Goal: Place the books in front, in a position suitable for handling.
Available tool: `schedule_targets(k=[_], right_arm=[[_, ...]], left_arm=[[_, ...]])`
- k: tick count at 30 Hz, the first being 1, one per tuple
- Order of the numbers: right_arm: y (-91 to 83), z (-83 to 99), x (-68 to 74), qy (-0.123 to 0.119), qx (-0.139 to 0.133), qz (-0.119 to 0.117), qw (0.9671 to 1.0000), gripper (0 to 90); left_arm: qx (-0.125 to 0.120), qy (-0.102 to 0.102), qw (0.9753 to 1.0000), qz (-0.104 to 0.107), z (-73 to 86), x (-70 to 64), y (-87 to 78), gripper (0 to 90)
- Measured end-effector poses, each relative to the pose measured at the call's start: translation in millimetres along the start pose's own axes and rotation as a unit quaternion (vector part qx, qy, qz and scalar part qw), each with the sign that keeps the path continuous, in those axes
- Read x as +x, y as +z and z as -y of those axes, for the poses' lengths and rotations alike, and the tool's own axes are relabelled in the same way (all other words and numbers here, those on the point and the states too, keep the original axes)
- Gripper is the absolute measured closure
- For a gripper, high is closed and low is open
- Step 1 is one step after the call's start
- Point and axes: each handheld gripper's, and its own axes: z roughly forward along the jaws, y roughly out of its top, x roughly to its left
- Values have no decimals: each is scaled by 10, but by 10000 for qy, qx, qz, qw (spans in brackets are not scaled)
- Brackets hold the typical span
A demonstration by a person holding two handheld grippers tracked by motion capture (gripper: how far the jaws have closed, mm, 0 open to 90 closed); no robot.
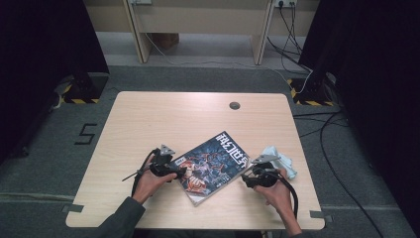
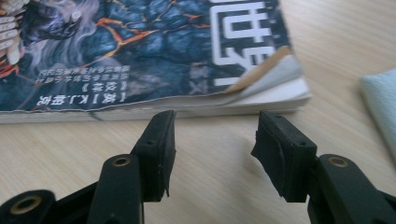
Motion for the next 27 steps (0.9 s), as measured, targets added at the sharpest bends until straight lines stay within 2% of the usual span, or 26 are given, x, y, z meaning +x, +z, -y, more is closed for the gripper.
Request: schedule_targets(k=[5,6,8,9,12,16,18,20,21,22,23,25,27], right_arm=[[156,-65,44,-45,150,47,9999,476],[171,-73,40,-51,140,75,9999,480],[218,-116,-3,133,17,123,9998,487],[218,-116,-3,133,17,123,9998,487],[277,-159,-47,285,-78,132,9995,487],[365,-269,-78,277,-95,384,9988,499],[386,-310,-82,222,-143,455,9986,497],[301,-313,-82,289,-251,284,9989,484],[301,-313,-82,289,-251,284,9989,484],[264,-311,-74,364,-313,160,9987,484],[240,-305,-39,422,-322,-80,9986,482],[256,-301,-10,390,-255,-169,9988,475],[314,-303,60,259,-154,-258,9992,468]], left_arm=[[134,121,9998,101,57,-65,-73,205],[159,180,9996,171,88,-99,-103,218],[222,320,9987,332,175,-218,-176,239],[222,320,9987,332,175,-218,-176,238],[396,492,9969,471,242,-362,-238,220],[463,645,9952,568,332,-525,-305,198],[411,644,9953,593,362,-542,-321,212],[412,684,9945,676,375,-537,-339,225],[412,684,9945,676,375,-537,-339,231],[421,679,9944,696,379,-548,-344,231],[424,706,9940,720,386,-570,-347,237],[439,760,9929,801,402,-626,-354,240],[475,812,9912,936,424,-698,-367,253]])
